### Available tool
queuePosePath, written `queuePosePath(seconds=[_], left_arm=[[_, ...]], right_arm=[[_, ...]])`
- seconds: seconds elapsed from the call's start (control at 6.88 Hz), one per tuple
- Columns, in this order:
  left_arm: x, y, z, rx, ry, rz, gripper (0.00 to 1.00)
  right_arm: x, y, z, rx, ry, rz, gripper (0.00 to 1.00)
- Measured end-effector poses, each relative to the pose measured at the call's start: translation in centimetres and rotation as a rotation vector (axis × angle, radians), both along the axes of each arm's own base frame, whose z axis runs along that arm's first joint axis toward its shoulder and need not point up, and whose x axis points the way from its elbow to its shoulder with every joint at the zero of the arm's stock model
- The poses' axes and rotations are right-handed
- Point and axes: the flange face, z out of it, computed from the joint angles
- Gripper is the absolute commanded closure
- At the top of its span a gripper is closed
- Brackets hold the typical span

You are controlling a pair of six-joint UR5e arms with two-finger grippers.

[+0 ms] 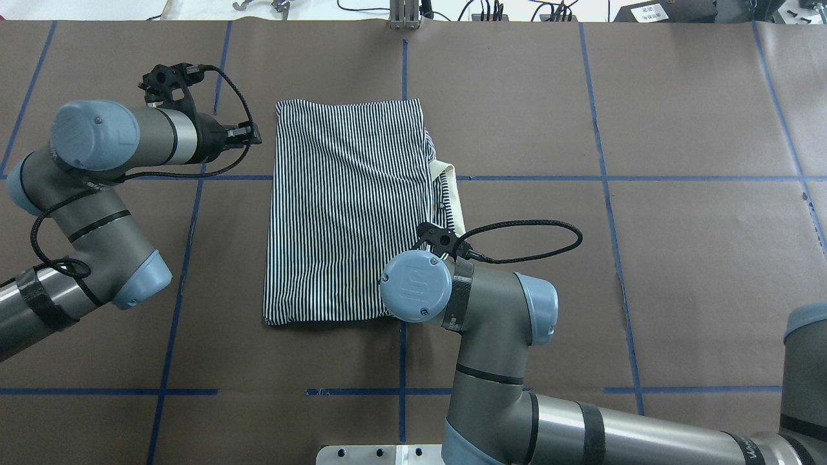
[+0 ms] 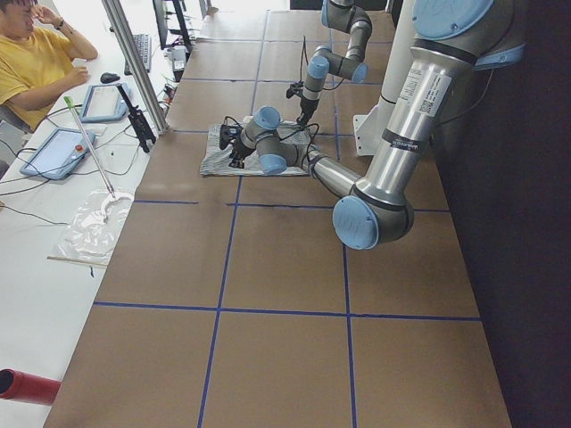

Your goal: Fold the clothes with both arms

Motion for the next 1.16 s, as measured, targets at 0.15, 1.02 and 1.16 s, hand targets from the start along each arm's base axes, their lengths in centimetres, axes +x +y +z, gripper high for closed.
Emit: queuePosePath(seconds=[0.15, 1.02, 1.16], left_arm=[[0.0, 0.0, 0.1, -0.001, -0.001, 0.0, 0.57], [3.6, 12.8, -4.8, -0.217, 0.274, 0.028, 0.49], [4.7, 18.2, -4.1, -0.282, 0.291, 0.04, 0.47]], right_arm=[[0.1, 0.0, -0.2, 0.001, -0.002, -0.002, 1.0], [5.5, 3.4, 0.1, -0.008, -0.073, -0.003, 1.0], [5.9, 3.8, 0.2, -0.013, -0.08, 0.0, 1.0]])
